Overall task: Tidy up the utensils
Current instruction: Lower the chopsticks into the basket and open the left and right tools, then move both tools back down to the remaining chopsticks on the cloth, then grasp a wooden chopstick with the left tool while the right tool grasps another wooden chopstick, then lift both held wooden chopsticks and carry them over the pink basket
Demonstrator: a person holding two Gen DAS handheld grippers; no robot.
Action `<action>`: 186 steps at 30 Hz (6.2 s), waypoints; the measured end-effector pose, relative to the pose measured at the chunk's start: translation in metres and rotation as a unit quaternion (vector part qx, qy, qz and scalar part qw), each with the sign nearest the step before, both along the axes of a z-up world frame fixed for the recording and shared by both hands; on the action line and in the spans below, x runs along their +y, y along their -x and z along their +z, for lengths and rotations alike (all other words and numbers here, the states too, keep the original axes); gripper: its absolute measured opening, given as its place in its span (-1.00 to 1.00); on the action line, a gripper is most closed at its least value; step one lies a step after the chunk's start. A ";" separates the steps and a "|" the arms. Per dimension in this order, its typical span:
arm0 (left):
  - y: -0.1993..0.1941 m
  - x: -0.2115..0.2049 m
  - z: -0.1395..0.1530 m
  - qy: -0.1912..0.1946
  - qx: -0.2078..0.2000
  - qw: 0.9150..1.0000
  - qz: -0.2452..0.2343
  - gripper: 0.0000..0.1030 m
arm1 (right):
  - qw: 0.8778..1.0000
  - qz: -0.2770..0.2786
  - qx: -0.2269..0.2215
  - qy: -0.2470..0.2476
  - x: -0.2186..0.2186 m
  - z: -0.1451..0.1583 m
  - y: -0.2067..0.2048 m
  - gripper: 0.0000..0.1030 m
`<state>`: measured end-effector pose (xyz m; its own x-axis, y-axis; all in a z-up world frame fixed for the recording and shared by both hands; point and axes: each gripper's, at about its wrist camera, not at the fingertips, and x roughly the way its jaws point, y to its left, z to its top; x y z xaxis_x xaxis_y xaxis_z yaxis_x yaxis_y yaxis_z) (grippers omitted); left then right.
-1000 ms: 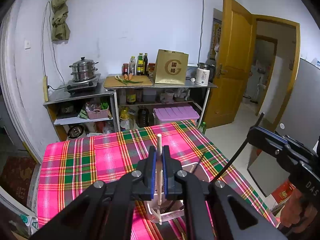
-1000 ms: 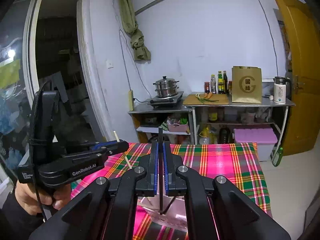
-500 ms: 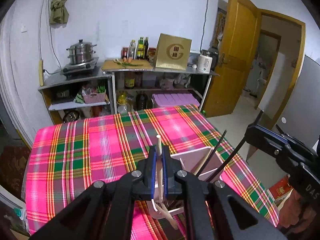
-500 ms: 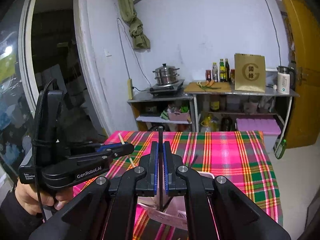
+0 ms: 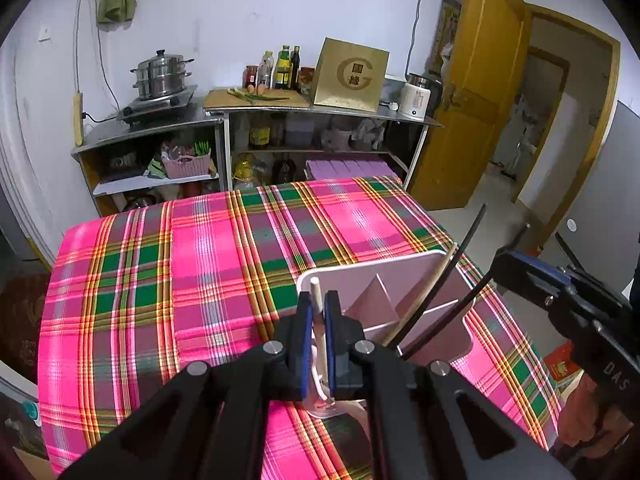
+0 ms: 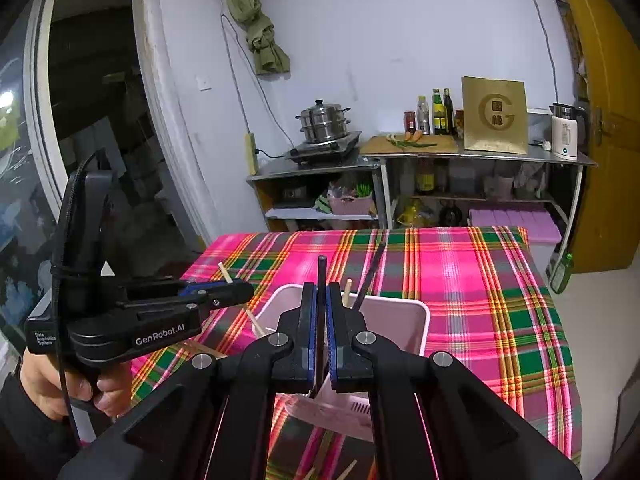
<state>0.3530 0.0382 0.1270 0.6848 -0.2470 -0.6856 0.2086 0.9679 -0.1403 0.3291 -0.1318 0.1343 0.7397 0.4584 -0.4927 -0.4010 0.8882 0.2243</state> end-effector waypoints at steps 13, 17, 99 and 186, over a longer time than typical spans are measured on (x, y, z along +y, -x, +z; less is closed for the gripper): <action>0.027 0.011 0.014 0.003 -0.023 1.000 0.015 -0.51 | 1.000 -0.005 -0.003 0.005 -0.013 0.007 0.023 -0.70; 0.051 0.018 0.023 0.007 -0.047 0.999 0.025 -0.51 | 1.000 -0.011 -0.014 0.002 -0.023 0.011 0.041 -0.70; 0.157 0.034 -0.144 -0.009 0.073 0.994 0.076 -0.43 | 0.983 -0.028 0.167 0.076 -0.003 -0.146 0.084 -0.70; 0.159 0.031 -0.037 0.020 -0.021 0.997 0.066 -0.88 | 0.964 -0.032 0.224 0.139 0.017 -0.164 0.029 -0.73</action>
